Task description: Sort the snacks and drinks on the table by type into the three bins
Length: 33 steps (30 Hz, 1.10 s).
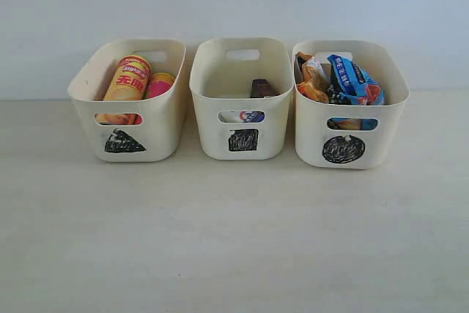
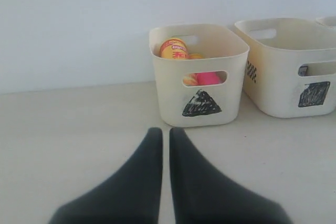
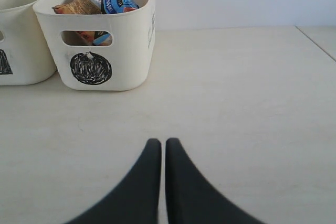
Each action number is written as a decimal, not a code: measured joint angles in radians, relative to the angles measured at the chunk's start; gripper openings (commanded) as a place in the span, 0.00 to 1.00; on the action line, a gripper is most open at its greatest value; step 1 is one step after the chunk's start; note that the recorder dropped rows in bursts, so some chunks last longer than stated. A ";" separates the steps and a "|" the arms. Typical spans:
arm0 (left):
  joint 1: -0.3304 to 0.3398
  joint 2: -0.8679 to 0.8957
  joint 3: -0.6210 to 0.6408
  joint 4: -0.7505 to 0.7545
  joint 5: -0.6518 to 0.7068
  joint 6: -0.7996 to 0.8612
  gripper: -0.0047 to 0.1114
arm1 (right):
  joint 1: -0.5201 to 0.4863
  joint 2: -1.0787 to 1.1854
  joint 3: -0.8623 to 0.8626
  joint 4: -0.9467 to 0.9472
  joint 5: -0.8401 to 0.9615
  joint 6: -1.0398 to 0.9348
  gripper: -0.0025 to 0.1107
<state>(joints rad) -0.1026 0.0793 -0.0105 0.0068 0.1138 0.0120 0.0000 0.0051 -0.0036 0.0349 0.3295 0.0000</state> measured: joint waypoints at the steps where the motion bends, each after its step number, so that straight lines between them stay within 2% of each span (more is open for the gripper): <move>1: 0.005 -0.024 0.005 -0.007 0.007 0.000 0.07 | 0.000 0.000 0.000 0.000 0.000 0.000 0.02; 9: 0.052 -0.076 0.007 -0.025 0.097 0.002 0.07 | 0.000 0.000 0.000 0.000 0.000 0.000 0.02; 18: 0.054 -0.076 0.007 -0.025 0.173 0.002 0.07 | 0.000 0.000 0.000 0.000 0.000 0.000 0.02; 33: 0.055 -0.076 0.007 -0.024 0.179 0.002 0.07 | 0.000 0.000 0.000 0.000 0.000 0.000 0.02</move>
<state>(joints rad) -0.0476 0.0037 -0.0034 -0.0169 0.2926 0.0135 0.0000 0.0051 -0.0036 0.0349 0.3295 0.0000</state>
